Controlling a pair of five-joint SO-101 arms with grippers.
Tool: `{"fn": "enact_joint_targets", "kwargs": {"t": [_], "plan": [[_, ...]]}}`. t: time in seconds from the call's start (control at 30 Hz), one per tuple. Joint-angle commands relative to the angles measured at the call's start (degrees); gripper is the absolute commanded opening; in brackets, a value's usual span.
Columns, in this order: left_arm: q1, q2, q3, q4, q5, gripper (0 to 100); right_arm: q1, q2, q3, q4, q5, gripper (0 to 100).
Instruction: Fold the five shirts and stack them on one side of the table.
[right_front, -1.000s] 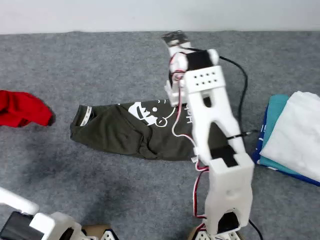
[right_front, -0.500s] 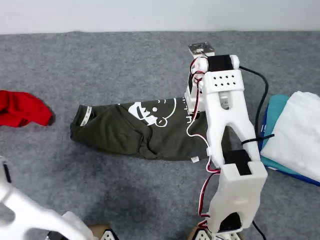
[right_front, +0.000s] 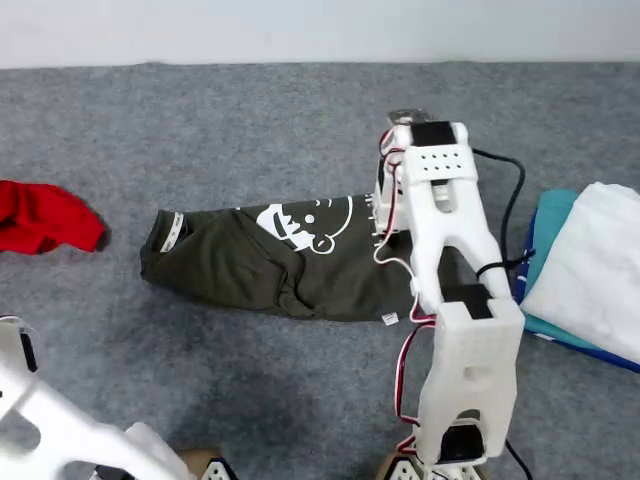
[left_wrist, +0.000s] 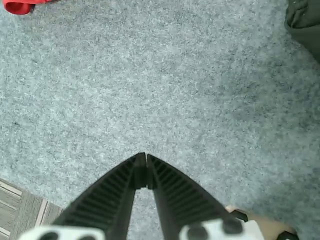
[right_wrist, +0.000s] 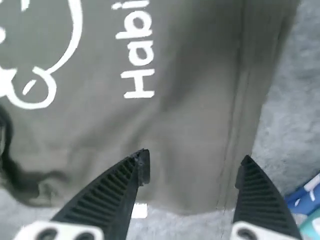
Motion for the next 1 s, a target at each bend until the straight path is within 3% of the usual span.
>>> {"fn": "enact_joint_targets", "kwargs": {"t": [0.0,0.5,0.57,0.7,0.97], "plan": [[0.4,-1.4,-0.3,1.1,0.1,1,2.6,-0.1,-0.7,-1.9,-0.4,28.4],[0.2,-1.8,-0.4,1.1,0.1,1,2.2,13.5,-0.7,-4.9,-0.9,27.7],[0.1,-1.8,-0.9,1.2,0.2,1,2.2,13.7,-0.7,-4.0,-0.9,22.9],[0.4,-1.8,-2.6,1.2,0.3,1,2.6,11.7,-0.8,-2.9,-0.9,0.9],[0.4,-1.8,-3.5,1.2,0.1,1,6.3,4.6,-0.8,-2.2,3.3,0.9]]}}
